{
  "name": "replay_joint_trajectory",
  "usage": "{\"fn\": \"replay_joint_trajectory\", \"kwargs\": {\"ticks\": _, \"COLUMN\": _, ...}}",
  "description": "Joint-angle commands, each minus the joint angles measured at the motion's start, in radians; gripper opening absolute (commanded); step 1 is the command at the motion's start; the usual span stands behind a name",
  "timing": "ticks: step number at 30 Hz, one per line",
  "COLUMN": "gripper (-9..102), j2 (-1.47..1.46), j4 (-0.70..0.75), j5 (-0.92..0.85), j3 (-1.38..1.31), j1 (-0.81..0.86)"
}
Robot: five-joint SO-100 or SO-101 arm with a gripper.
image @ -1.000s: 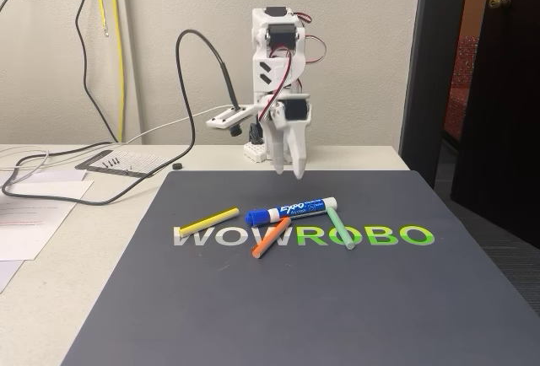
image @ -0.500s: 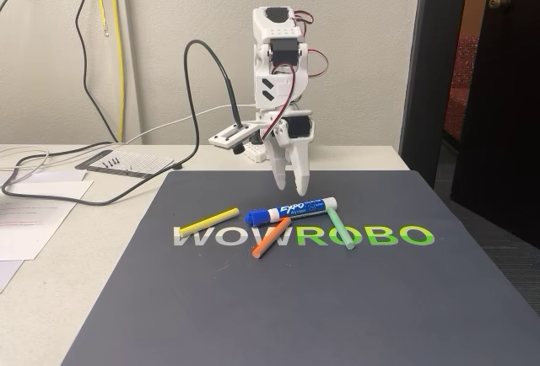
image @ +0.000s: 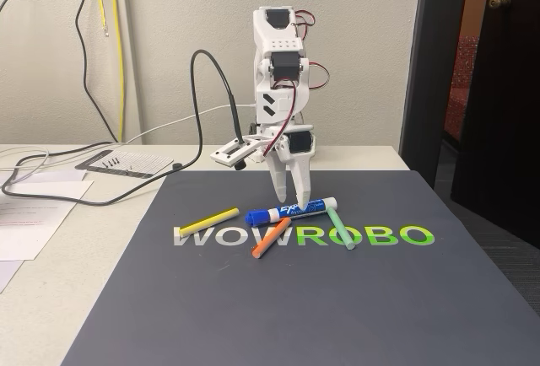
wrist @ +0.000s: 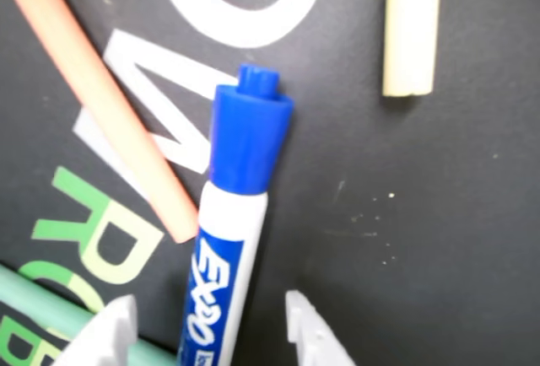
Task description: Pick up the blue marker.
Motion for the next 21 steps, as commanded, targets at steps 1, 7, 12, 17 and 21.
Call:
{"fn": "replay_joint_trajectory", "kwargs": {"ticks": 1, "gripper": 24, "j2": -0.002, "j4": -0.009, "j5": -0.006, "j3": -0.041, "j1": 0.002}}
{"fn": "replay_joint_trajectory", "kwargs": {"ticks": 7, "gripper": 24, "j2": -0.014, "j4": -0.006, "j5": -0.002, "j3": -0.041, "j1": -0.006}}
{"fn": "replay_joint_trajectory", "kwargs": {"ticks": 12, "gripper": 24, "j2": -0.028, "j4": -0.006, "j5": 0.0, "j3": -0.041, "j1": -0.009}}
{"fn": "replay_joint_trajectory", "kwargs": {"ticks": 17, "gripper": 24, "j2": -0.04, "j4": -0.006, "j5": 0.002, "j3": -0.041, "j1": -0.018}}
{"fn": "replay_joint_trajectory", "kwargs": {"ticks": 21, "gripper": 23, "j2": -0.049, "j4": -0.006, "j5": 0.0, "j3": -0.041, "j1": -0.025}}
